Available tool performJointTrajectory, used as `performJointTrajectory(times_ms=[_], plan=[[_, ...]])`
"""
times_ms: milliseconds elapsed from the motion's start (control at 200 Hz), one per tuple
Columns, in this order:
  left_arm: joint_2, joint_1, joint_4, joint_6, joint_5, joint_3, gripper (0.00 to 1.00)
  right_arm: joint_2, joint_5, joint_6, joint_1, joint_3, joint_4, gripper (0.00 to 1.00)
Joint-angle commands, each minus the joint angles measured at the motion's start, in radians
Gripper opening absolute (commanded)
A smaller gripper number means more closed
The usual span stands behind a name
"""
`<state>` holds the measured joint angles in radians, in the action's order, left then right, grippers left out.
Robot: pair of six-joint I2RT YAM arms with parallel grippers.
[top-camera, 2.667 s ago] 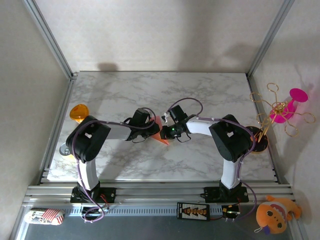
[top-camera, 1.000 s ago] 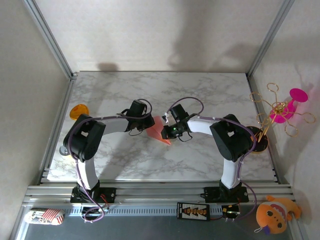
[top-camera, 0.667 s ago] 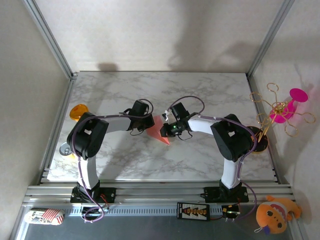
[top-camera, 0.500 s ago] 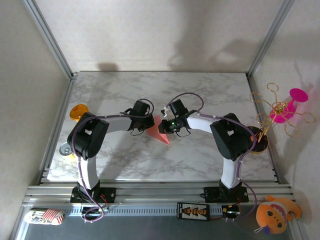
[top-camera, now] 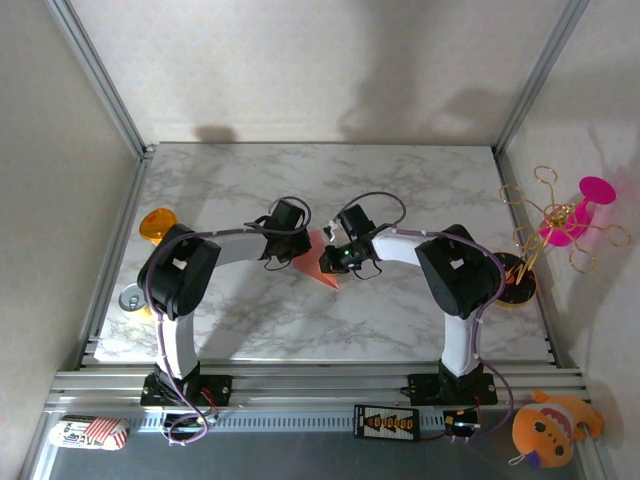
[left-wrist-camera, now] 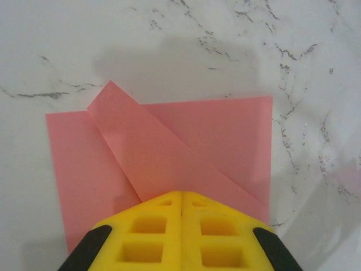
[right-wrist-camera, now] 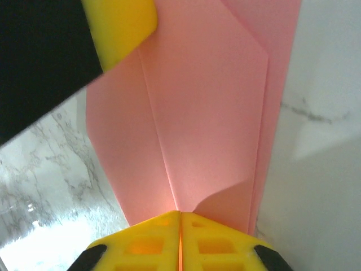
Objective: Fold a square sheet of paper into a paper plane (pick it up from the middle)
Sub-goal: Fourth fold the wing at the center of the table.
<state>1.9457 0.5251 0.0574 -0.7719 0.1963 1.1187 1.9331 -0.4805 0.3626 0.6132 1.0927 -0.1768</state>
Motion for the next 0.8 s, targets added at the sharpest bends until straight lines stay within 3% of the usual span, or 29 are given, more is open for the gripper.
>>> performJointTrajectory(times_ms=[0,791], plan=[[0.059,0.0,0.118,-0.022,-0.09,-0.011,0.02,-0.035,-0.021,0.002,0.011,-0.069,-0.077,0.1],[0.052,0.0,0.113,-0.03,-0.091,-0.028,0.01,-0.188,0.02,0.021,0.011,-0.275,-0.124,0.1]])
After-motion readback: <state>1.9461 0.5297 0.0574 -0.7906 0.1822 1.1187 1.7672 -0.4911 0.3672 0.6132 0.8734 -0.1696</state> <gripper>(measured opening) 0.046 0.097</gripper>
